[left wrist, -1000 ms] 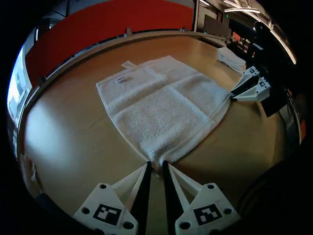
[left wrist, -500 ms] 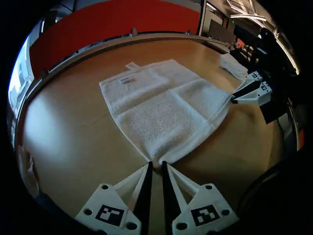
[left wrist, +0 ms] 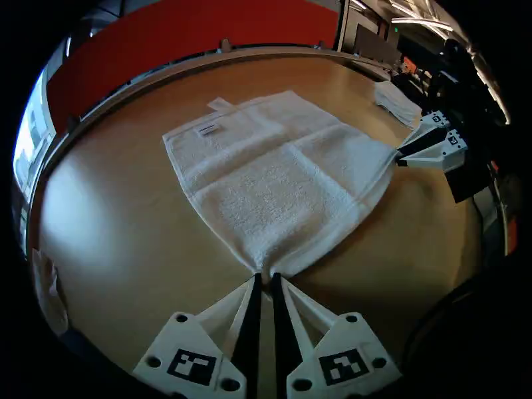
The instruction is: Fold towel
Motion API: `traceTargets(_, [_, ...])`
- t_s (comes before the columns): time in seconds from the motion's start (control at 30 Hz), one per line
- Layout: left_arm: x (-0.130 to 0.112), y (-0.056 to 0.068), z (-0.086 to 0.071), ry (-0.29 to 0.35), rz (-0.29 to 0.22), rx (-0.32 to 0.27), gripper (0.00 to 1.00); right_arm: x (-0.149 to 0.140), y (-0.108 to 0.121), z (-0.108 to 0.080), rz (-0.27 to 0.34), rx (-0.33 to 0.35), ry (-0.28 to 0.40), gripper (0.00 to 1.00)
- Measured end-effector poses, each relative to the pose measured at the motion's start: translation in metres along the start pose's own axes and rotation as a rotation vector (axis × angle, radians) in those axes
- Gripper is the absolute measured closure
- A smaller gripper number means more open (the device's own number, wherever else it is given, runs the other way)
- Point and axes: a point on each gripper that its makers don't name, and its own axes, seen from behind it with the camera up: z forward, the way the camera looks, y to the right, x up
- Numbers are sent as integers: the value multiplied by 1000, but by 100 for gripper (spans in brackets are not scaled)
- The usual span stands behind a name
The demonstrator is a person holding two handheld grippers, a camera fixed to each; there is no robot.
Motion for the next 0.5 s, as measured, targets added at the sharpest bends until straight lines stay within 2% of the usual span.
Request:
traceTargets(0.2, [2, 2, -6, 9, -34, -11, 90, 4, -1, -6, -2, 1, 8, 87])
traceTargets(0.5, [5, 9, -29, 15, -85, -39, 90, 20, -7, -23, -4, 2, 38, 87])
